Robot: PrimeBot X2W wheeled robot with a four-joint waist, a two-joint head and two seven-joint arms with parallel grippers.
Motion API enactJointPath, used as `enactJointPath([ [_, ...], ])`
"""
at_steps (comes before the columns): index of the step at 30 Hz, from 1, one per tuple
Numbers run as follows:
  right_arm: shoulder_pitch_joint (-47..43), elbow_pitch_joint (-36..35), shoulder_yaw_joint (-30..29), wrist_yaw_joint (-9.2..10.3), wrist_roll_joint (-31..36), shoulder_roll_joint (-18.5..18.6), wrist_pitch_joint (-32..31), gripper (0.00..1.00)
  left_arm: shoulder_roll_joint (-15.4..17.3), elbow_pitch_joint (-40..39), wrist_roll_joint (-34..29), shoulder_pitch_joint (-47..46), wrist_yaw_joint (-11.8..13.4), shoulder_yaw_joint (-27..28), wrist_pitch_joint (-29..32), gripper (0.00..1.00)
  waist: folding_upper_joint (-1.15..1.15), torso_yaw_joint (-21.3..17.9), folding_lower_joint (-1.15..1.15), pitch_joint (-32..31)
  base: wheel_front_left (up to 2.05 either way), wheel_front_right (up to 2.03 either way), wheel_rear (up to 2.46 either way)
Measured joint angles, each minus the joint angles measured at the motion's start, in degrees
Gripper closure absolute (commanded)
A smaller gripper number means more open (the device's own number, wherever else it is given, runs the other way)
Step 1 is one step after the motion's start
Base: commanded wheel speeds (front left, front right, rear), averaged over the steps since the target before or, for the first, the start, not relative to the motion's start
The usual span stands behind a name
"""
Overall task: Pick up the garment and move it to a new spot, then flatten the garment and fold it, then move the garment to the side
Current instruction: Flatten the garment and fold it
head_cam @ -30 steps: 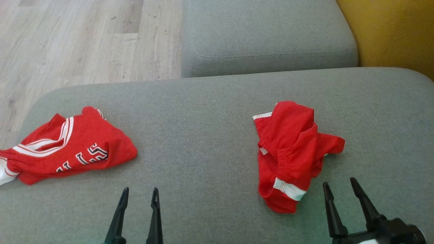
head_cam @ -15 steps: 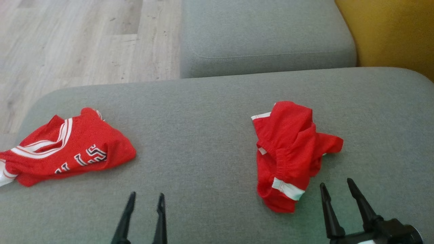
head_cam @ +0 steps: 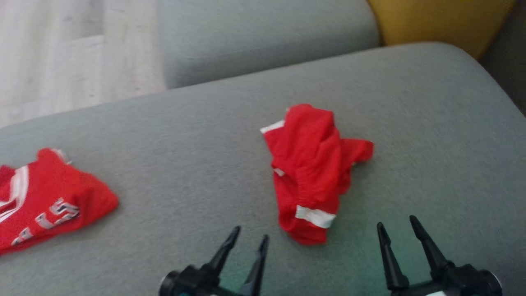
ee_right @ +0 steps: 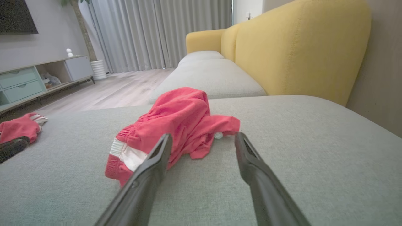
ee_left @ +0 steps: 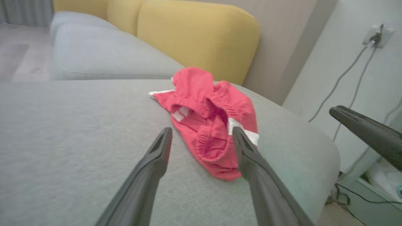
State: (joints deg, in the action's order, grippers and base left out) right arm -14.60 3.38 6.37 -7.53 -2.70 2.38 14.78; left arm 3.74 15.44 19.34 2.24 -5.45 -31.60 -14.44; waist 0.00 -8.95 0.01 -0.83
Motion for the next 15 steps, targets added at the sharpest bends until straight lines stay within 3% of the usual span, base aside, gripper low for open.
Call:
enactJointPath([
  [7,1.4,-0.2,0.8,0.0,0.0,0.0,0.0,0.0,-0.4,9.8,4.1,-8.1,-0.8,-7.1,0.0,0.0,0.0,-5.6,0.0,3.3,0.0,0.0,0.0],
  [15,3.7,-0.7,1.5,0.0,-0.4,0.0,0.0,0.0,-0.5,13.4,5.9,-14.0,-0.4,-7.7,0.0,0.0,0.0,-9.6,0.01,7.3,0.0,0.0,0.0],
])
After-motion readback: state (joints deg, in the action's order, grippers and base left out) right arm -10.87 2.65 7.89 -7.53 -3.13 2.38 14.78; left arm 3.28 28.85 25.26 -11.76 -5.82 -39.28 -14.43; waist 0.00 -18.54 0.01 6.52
